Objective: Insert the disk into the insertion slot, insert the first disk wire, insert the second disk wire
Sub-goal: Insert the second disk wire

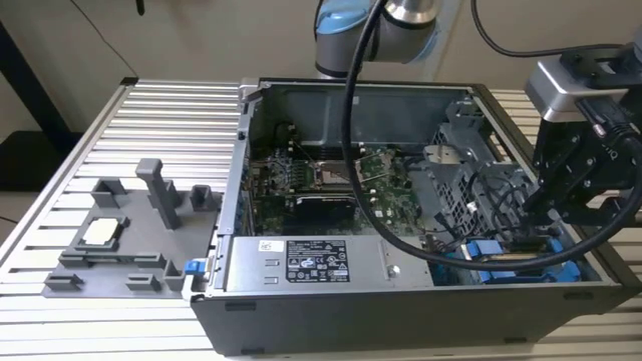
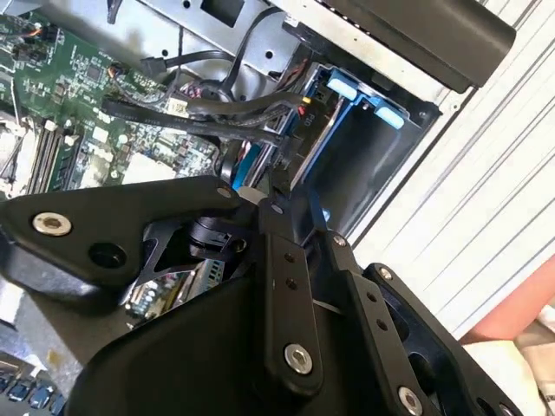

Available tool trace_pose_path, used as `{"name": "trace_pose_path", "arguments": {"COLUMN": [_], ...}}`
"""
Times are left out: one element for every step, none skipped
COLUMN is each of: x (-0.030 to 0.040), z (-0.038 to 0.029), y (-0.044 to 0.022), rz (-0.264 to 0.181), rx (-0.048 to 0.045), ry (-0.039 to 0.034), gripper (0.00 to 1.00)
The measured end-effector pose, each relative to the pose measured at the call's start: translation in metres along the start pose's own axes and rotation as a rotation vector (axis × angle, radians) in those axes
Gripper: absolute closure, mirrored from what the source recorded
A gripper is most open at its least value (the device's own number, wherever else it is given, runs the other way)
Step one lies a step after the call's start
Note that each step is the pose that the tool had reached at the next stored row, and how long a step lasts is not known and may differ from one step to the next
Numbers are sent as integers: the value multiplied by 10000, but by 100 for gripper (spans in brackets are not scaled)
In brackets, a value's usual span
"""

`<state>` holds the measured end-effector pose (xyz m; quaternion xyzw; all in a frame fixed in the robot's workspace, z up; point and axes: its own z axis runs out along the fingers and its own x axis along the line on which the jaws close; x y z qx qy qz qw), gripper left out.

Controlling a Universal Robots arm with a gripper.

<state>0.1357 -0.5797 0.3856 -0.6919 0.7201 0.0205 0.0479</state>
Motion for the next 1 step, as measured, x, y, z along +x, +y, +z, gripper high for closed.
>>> {"name": "trace_pose_path", "arguments": {"x": [0], "z": [0], "y": [0], "rz": [1], "rx": [0], "ry": [-1], "gripper": [76]}}
